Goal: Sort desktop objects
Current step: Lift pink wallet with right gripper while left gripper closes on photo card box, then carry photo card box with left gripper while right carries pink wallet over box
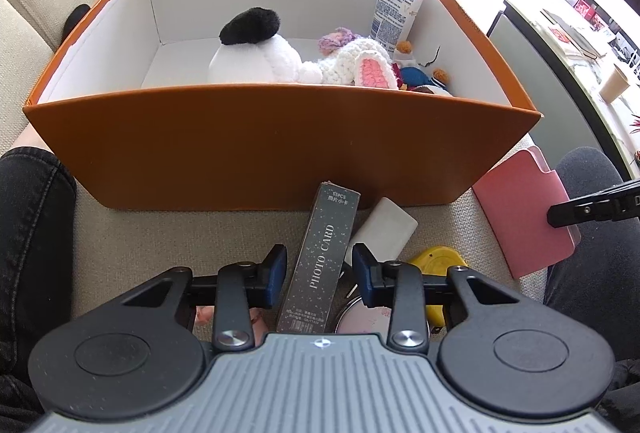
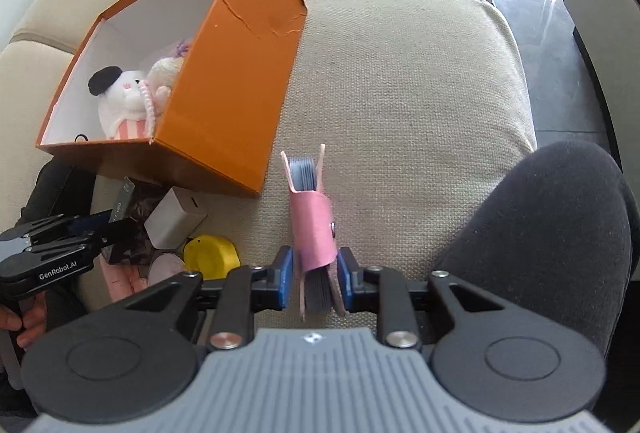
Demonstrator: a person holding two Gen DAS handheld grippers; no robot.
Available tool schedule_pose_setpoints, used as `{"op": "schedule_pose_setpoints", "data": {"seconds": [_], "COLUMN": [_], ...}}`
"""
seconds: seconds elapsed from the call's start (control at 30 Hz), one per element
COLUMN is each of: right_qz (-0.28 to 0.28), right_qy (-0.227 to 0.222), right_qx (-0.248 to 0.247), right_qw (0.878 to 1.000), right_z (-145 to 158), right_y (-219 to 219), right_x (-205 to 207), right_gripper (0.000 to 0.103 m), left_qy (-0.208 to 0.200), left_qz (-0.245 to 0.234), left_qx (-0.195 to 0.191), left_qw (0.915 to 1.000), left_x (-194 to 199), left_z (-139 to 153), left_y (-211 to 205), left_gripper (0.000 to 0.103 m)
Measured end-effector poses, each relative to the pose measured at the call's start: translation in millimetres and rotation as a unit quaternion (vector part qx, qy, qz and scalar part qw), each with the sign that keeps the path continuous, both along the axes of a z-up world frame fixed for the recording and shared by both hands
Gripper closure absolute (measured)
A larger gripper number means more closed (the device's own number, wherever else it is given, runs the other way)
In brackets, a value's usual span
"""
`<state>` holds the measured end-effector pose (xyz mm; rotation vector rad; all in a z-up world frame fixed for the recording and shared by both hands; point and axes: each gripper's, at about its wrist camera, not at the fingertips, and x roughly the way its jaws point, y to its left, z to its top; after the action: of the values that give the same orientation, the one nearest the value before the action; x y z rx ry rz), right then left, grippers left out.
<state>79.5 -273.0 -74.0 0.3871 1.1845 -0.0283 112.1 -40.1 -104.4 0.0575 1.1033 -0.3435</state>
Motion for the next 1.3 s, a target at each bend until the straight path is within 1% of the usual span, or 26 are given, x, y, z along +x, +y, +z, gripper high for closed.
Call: {"op": "schedule_pose_setpoints", "data": {"seconds": [0.13, 0.3, 0.33, 0.37, 0.4, 0.43, 0.57, 0.6, 0.7, 0.83, 0.9, 1.03, 1.1, 1.2, 1.3], "right_qz": [0.042, 0.072, 0.079, 0.083, 0.086, 0.088, 0.087, 0.086, 0.078, 0.068, 0.065, 0.066, 0.071, 0.091, 0.111], "right_qy": [-0.002, 0.003, 0.003, 0.002, 0.001, -0.001, -0.010, -0.013, -0.023, -0.045, -0.062, -0.109, -0.136, -0.168, -0.190], "right_qx": [-0.061, -0.087, -0.091, -0.094, -0.096, -0.095, -0.088, -0.085, -0.085, -0.091, -0.093, -0.099, -0.098, -0.091, -0.088], "right_qw": [0.997, 0.994, 0.993, 0.992, 0.992, 0.992, 0.992, 0.993, 0.993, 0.992, 0.992, 0.987, 0.983, 0.977, 0.971], "right_z": [-2.6, -9.0, -9.3, -10.0, -10.5, -10.3, -6.8, -5.5, 1.3, 19.6, 34.0, 70.4, 90.4, 116.3, 136.2], "right_y": [14.6, 23.9, 25.2, 25.9, 26.8, 27.3, 27.2, 27.1, 27.1, 27.1, 27.0, 30.7, 34.8, 44.3, 54.5], "right_x": [15.3, 28.8, 29.5, 29.9, 30.0, 29.7, 24.7, 22.9, 16.2, 5.2, 0.1, -7.5, -7.5, -0.4, 15.9], "right_gripper": [0.075, 0.075, 0.075, 0.076, 0.076, 0.077, 0.079, 0.079, 0.079, 0.079, 0.079, 0.079, 0.079, 0.080, 0.080], "left_qy": [0.003, 0.009, 0.010, 0.010, 0.011, 0.011, 0.010, 0.006, -0.008, -0.031, -0.046, -0.074, -0.091, -0.112, -0.125], "left_qz": [-0.003, -0.010, -0.013, -0.013, -0.014, -0.015, -0.012, -0.007, 0.009, 0.029, 0.035, 0.037, 0.032, 0.025, 0.021], "left_qx": [0.004, 0.020, 0.022, 0.020, 0.017, 0.015, 0.011, 0.010, 0.003, -0.021, -0.031, -0.062, -0.069, -0.077, -0.089], "left_qw": [1.0000, 0.9997, 0.9996, 0.9997, 0.9997, 0.9997, 0.9998, 0.9999, 0.9999, 0.9989, 0.9978, 0.9947, 0.9930, 0.9904, 0.9880], "left_x": [4.1, 9.9, 10.5, 11.1, 11.4, 11.7, 11.4, 10.6, 5.1, -6.0, -12.1, -21.8, -24.2, -20.3, -4.4], "left_z": [-2.1, -8.0, -9.0, -9.5, -9.5, -9.0, -7.9, -6.6, 2.4, 22.6, 37.2, 71.2, 89.1, 112.8, 130.8], "left_y": [-1.8, -5.2, -5.7, -5.7, -5.5, -5.4, -4.3, -3.6, 2.4, 14.2, 18.8, 26.0, 28.2, 29.1, 30.3], "left_gripper": [0.062, 0.062, 0.064, 0.066, 0.070, 0.071, 0.074, 0.077, 0.077, 0.077, 0.077, 0.077, 0.077, 0.077, 0.077]}}
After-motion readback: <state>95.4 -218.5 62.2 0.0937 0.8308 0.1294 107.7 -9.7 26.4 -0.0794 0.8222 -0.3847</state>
